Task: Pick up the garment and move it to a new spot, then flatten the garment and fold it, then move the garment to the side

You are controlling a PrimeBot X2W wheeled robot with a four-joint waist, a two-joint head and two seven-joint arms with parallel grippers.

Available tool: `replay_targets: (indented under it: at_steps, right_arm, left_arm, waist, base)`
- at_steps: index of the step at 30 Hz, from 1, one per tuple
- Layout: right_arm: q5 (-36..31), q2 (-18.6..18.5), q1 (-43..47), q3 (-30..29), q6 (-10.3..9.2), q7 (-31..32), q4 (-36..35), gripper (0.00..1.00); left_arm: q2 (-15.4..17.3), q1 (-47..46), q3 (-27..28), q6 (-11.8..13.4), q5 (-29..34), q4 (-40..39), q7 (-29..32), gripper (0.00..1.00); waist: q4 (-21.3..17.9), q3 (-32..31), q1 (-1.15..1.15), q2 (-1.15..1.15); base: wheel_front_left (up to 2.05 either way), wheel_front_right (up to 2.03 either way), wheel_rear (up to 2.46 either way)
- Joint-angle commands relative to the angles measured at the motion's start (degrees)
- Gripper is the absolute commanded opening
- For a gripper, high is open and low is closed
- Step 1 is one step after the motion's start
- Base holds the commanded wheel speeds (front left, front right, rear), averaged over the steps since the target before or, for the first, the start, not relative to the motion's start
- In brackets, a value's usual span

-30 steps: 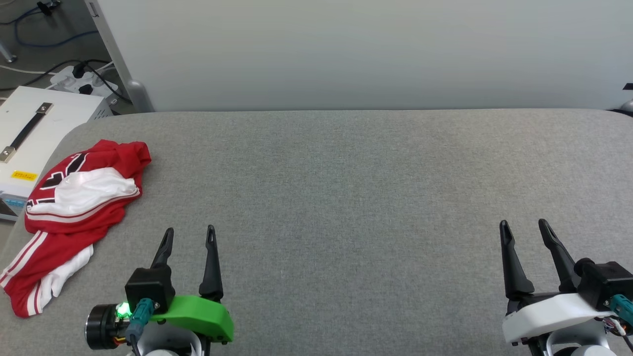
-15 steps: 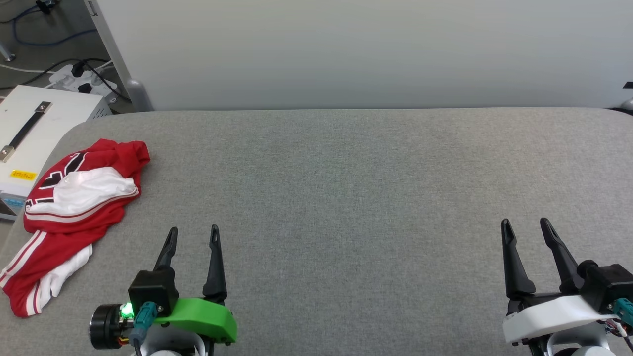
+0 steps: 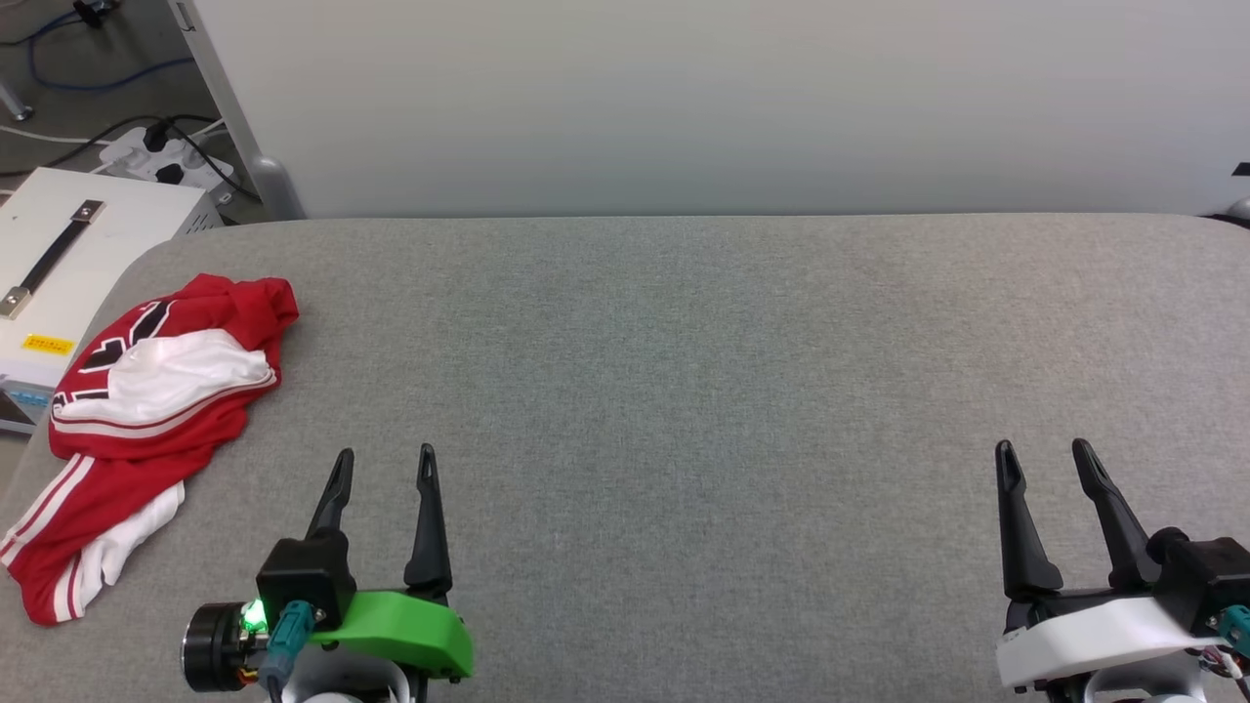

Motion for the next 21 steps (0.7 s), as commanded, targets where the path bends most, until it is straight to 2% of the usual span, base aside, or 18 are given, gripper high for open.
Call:
replay_targets:
  at_steps: [1, 21]
  right_arm:
    - [0.6, 0.0, 0.6, -0.1, -0.03, -0.7, -0.5, 1.0]
    - [1.5, 0.0, 1.5, -0.1, -0.04, -3.0, -0.3, 1.0]
  left_arm:
    - [-0.2, -0.9, -0.2, 0.3, -0.6, 0.2, -0.6, 1.0]
    - [-0.3, -0.8, -0.9, 0.8, -1.1, 1.3, -3.0, 1.0]
  waist:
    - [0.0, 0.0, 0.0, 0.0]
    - [0.3, 0.2, 0.0, 0.0]
  base:
    - [0.0, 0.0, 0.0]
    - [0.0, 0.0, 0.0]
